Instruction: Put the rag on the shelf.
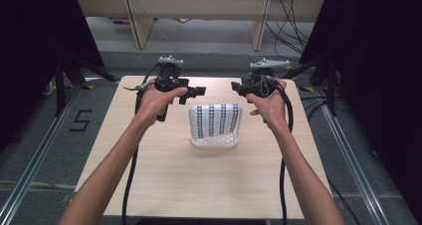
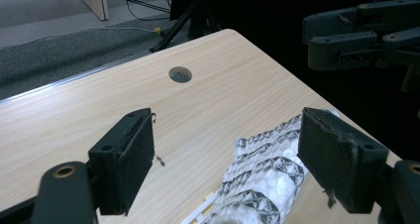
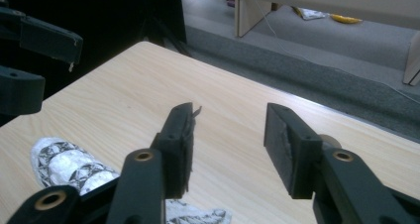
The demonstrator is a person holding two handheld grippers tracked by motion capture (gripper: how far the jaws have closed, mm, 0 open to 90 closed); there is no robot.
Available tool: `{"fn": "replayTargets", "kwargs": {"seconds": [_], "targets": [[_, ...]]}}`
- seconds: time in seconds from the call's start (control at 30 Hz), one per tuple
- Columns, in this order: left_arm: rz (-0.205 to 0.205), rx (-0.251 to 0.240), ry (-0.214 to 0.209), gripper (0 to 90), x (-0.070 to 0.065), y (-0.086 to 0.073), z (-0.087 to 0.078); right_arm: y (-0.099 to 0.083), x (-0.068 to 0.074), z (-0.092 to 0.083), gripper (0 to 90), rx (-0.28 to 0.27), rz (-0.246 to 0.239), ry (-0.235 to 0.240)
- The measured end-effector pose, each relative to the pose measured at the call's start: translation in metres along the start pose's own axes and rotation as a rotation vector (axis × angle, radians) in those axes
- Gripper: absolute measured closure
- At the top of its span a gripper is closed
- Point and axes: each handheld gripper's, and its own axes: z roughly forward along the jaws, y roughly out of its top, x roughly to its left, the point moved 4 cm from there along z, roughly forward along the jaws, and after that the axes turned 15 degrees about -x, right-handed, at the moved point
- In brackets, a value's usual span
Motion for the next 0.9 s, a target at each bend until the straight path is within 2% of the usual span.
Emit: {"fn": "replayTargets", "kwargs": {"seconds": [0.13,0.17,0.2,0.23,0.27,0.33,0.4,0.47,0.5,0.53,0.57,0.6,0.63,0.7,0.77,0.83,0.87,0.9], "targets": [[0.014,-0.002,0.002,21.4,-0.003,-0.002,-0.002,-0.001,0.001,-0.005,45.6,-0.006,0.001,0.009],[0.013,0.0,-0.001,21.4,-0.004,-0.003,-0.003,-0.001,0.002,-0.006,43.7,-0.006,0.009,0.006],[0.029,0.011,-0.003,21.3,-0.004,-0.004,-0.004,-0.002,0.002,-0.007,41.9,-0.008,0.015,0.005],[0.022,0.001,-0.001,21.3,-0.006,-0.004,-0.005,-0.002,0.003,-0.009,39.9,0.001,0.019,-0.006],[0.029,-0.001,-0.004,21.3,-0.007,-0.005,-0.006,-0.002,0.002,-0.009,39.0,-0.01,0.0,0.012],[0.028,-0.007,-0.011,21.3,-0.009,-0.005,-0.008,-0.003,0.003,-0.011,37.7,-0.015,0.023,0.01],[0.035,-0.009,-0.008,21.2,-0.01,-0.005,-0.011,-0.003,0.003,-0.014,35.5,-0.013,0.023,0.004],[0.038,-0.016,-0.006,21.0,-0.011,-0.006,-0.014,-0.002,0.002,-0.015,34.9,-0.02,0.007,0.002],[0.035,-0.024,-0.009,21.0,-0.012,-0.006,-0.015,-0.003,0.004,-0.018,34.3,-0.01,0.021,-0.014],[0.036,-0.027,-0.016,20.9,-0.013,-0.007,-0.017,-0.003,0.004,-0.018,34.0,-0.013,0.017,-0.003],[0.038,-0.029,-0.017,21.0,-0.013,-0.008,-0.019,-0.003,0.003,-0.02,33.7,-0.012,0.0,-0.006],[0.04,-0.034,-0.013,20.9,-0.014,-0.009,-0.021,-0.003,0.004,-0.021,33.0,-0.01,0.016,-0.005],[0.041,-0.033,-0.014,20.9,-0.015,-0.01,-0.024,-0.003,0.003,-0.022,31.6,-0.013,0.003,-0.002],[0.046,-0.033,-0.015,21.0,-0.015,-0.011,-0.026,-0.003,0.004,-0.025,31.2,-0.014,0.014,-0.012],[0.048,-0.035,-0.017,20.9,-0.016,-0.013,-0.03,-0.002,0.005,-0.027,31.0,-0.024,-0.007,-0.005],[0.046,-0.042,-0.024,20.9,-0.017,-0.014,-0.033,-0.002,0.008,-0.03,30.7,-0.022,0.003,-0.003],[0.045,-0.045,-0.026,20.9,-0.017,-0.015,-0.034,-0.002,0.008,-0.03,30.6,-0.03,-0.017,0.004],[0.047,-0.043,-0.03,20.9,-0.018,-0.017,-0.035,-0.003,0.01,-0.032,30.5,-0.023,-0.016,0.013]]}}
